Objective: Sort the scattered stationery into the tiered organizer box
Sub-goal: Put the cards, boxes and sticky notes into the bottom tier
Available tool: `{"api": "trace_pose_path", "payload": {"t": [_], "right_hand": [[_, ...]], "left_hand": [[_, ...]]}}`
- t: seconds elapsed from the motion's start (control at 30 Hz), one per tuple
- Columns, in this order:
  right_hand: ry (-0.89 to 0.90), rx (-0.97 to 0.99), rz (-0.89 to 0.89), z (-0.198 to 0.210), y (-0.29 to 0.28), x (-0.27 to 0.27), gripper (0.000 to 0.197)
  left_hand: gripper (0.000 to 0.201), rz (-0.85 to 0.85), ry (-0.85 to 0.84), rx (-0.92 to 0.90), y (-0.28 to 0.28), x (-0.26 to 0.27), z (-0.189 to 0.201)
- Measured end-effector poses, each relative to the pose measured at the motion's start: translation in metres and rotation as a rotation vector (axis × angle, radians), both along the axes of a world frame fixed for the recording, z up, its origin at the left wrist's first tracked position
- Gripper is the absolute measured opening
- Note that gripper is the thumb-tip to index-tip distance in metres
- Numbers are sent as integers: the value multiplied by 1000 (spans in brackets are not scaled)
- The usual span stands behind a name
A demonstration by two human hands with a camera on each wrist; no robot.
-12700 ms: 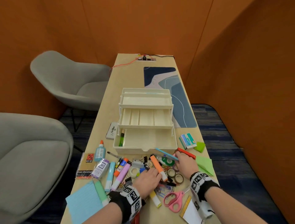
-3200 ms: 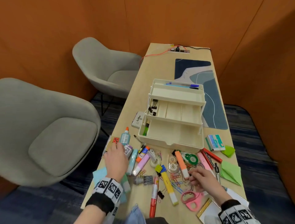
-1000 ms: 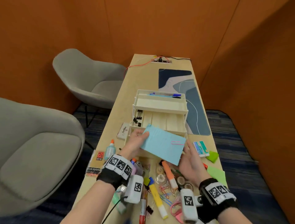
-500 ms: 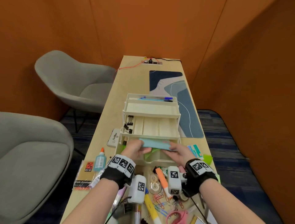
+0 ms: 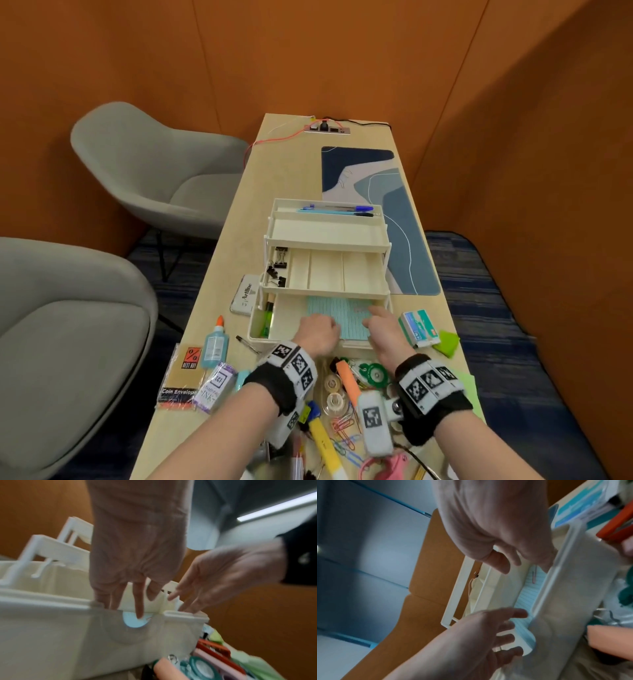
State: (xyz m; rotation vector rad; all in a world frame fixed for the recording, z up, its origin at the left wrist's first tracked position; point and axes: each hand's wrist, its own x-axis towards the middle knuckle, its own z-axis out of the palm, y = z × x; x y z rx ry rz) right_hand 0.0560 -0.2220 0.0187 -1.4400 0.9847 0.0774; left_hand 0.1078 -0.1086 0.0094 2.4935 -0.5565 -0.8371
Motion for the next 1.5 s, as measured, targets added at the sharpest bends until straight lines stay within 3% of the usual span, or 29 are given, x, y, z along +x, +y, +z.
{"api": "trace_pose_path", "payload": {"t": [0.1,0.2,0.27,0.4,0.47,0.6,0.7,0.8,0.9,1.0,1.07,1.17,1.3,1.5], "right_hand": [[-48,-46,73,4,-6,-29,41],[-106,-70,61,-1,-20,-59,37],[-121,-51,16,-4,-28,-78,36],[-140,-26,-41,-1,-33,-97,33],[-158,-31,-18,2,-30,-100,31],[-193,-89,25,5,-22,-100,30],[-197,-129,73,2,-17,-99,30],[-201,-148,133,2,-12,-97,30],[-217,-134,164,7,-7,-92,29],[-222,-139,195,9,-4,-87,28],[-223,-134,223,10,-2,-84,27],[-218,-126,243,11,1,-82,28],[-202,-125,268,12,3,-80,28],[-211,-118,423,23,24,-69,18]], "left_hand": [[31,-105,95,201,-12,1,-15],[71,-165,74,389,-19,4,-32],[85,-166,112,410,-22,5,-33],[73,-245,103,302,-17,6,-22],[53,-265,-37,168,-8,2,-12],[27,7,-451,-236,34,-11,10],[16,310,-666,-348,87,-9,14],[14,729,-699,-249,147,6,-4],[35,1028,-404,57,193,17,-37],[62,1013,12,217,222,17,-63],[67,932,90,228,235,14,-76],[54,873,-35,219,240,7,-75],[28,940,-124,104,238,0,-47],[4,934,-355,-298,217,-3,16]]}}
